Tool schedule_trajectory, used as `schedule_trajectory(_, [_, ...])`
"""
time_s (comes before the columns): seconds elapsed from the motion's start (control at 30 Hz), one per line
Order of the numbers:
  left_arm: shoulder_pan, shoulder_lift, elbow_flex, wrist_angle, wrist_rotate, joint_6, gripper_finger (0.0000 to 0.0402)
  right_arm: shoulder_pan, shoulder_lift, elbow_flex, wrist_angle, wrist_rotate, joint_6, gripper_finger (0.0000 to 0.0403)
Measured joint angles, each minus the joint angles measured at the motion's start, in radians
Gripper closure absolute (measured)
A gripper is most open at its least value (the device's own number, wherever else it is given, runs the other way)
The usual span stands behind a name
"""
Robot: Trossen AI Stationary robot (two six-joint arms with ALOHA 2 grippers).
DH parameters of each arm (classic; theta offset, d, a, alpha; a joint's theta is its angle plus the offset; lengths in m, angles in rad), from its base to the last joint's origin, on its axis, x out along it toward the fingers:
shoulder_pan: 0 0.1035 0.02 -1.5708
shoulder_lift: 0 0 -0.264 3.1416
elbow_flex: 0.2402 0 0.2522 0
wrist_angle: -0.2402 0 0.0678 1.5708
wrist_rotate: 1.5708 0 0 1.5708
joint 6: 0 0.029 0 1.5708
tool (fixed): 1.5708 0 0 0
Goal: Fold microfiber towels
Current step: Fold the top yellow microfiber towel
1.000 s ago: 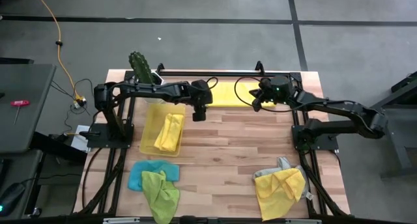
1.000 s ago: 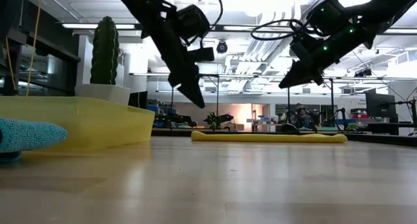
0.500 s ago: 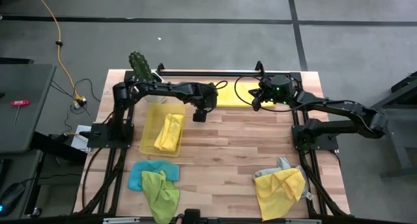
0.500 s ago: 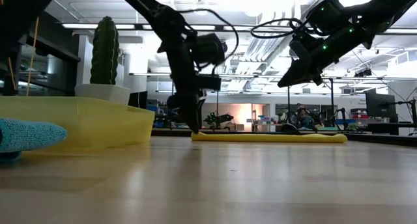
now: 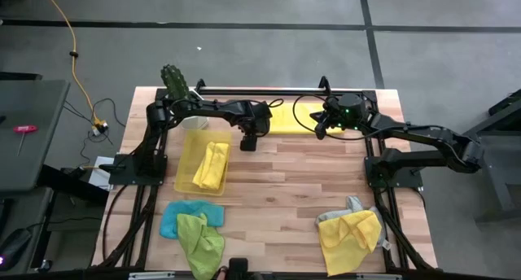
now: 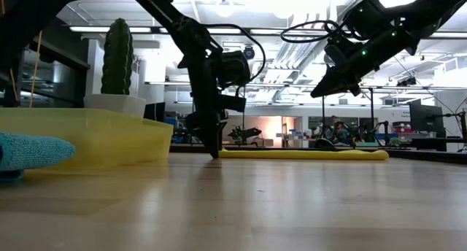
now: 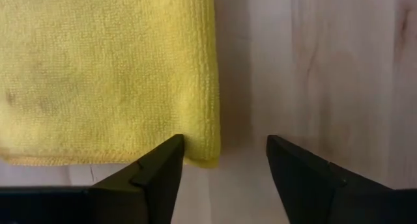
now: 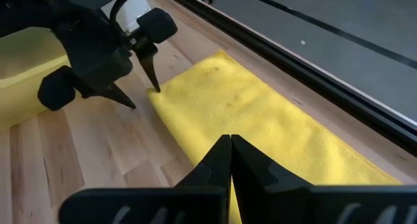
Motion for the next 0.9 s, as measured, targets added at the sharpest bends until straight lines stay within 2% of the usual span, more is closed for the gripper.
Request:
schedule_trajectory(0.13, [-0.002, -0.002, -0.001, -0.013, -0.017, 0.003, 0.0251, 0.0, 0.0, 0.0, -0.01, 0.0, 0.002, 0.0402])
schedule_trajectory(0.33, [0.0, -0.003, -0.002, -0.031, -0.115, 0.007, 0.0385, 0.0, 0.0, 0.0, -0.021, 0.0, 0.023, 0.0402])
schedule_trajectory(0.5, [0.0, -0.003, -0.002, -0.085, -0.187, 0.003, 0.0385, 0.0, 0.0, 0.0, -0.105, 0.0, 0.023, 0.0402])
schedule_trajectory(0.73, [0.0, -0.003, -0.002, -0.106, -0.187, -0.002, 0.0396, 0.0, 0.0, 0.0, -0.326, 0.05, 0.015, 0.0402])
schedule_trajectory(0.9, [0.0, -0.004, -0.002, -0.107, -0.187, -0.008, 0.0399, 0.0, 0.0, 0.0, -0.299, 0.089, 0.022, 0.0402])
